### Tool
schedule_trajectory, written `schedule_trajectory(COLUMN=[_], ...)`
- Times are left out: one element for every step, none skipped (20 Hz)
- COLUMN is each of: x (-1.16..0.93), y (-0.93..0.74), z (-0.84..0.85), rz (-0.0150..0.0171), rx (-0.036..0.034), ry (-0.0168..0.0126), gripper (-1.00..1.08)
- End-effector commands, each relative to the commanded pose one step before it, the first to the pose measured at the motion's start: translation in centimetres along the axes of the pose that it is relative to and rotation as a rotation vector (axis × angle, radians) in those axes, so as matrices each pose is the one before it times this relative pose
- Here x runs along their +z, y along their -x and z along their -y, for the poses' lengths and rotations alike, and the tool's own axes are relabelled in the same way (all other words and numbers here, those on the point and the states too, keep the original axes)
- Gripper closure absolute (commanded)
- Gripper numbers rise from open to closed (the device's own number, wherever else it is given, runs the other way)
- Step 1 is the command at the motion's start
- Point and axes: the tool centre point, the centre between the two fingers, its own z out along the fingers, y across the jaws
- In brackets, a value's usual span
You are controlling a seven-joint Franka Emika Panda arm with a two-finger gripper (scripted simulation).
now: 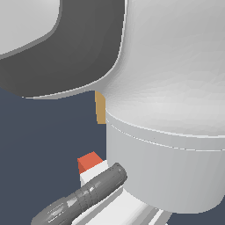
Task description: Insert the peg into the horizontal hole in a box.
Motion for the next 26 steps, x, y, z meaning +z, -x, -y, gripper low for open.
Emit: schedule_trajectory(x=[-0.027, 0.000, 0.000, 0.025, -0.007, -0.026, -0.043, -0.060, -0.077, -0.095, -0.112, -0.129, -0.147, -0.164, -0.180, -0.197, -0.214, -0.230, -0.246, -0.262, -0.277, -0.293, -0.308, -0.323, -0.326, -0.325], y=[0.049, 0.000, 0.000, -0.050, -0.016, -0.054, -0.087, -0.123, -0.159, -0.195, -0.229, -0.264, -0.299, -0.335, -0.368, -0.402, -0.435, -0.468, -0.500, -0.532, -0.563, -0.594, -0.623, -0.652, -0.658, -0.654], z=[0.006, 0.000, 0.000, -0.014, -0.004, -0.023, -0.033, -0.048, -0.062, -0.076, -0.090, -0.103, -0.118, -0.133, -0.146, -0.161, -0.174, -0.189, -0.203, -0.217, -0.231, -0.246, -0.260, -0.274, -0.279, -0.279], rz=[0.00101, 0.00000, 0.00000, -0.00092, -0.00003, 0.00001, 0.00000, 0.00001, 0.00001, 0.00001, 0.00001, 0.00001, 0.00001, 0.00001, 0.00001, 0.00001, 0.00001, 0.00001, 0.00001, 0.00001, 0.00001, 0.00000, 0.00000, 0.00000, 0.00000, 0.00000], rx=[0.00007, 0.00000, 0.00000, -0.00022, 0.00049, 0.00129, 0.00224, 0.00313, 0.00406, 0.00496, 0.00588, 0.00678, 0.00767, 0.00854, 0.00944, 0.01029, 0.01116, 0.01199, 0.01283, 0.01363, 0.01444, 0.01521, 0.01598, 0.01671, 0.01688, 0.01675], ry=[0.00030, 0.00000, 0.00000, -0.00023, -0.00001, 0.00000, 0.00000, 0.00001, 0.00001, 0.00001, 0.00001, 0.00002, 0.00002, 0.00002, 0.00002, 0.00003, 0.00003, 0.00003, 0.00004, 0.00004, 0.00004, 0.00005, 0.00005, 0.00005, 0.00005, 0.00005], gripper=[1.08, 1.08, 1.08, 1.08, 1.08, 1.08, 1.08, 1.08, 1.08, 1.08, 1.08, 1.08, 1.08, 1.08, 1.08, 1.08, 1.08, 1.08, 1.08, 1.08, 1.08, 1.08, 1.08, 1.08, 1.08, 1.08])
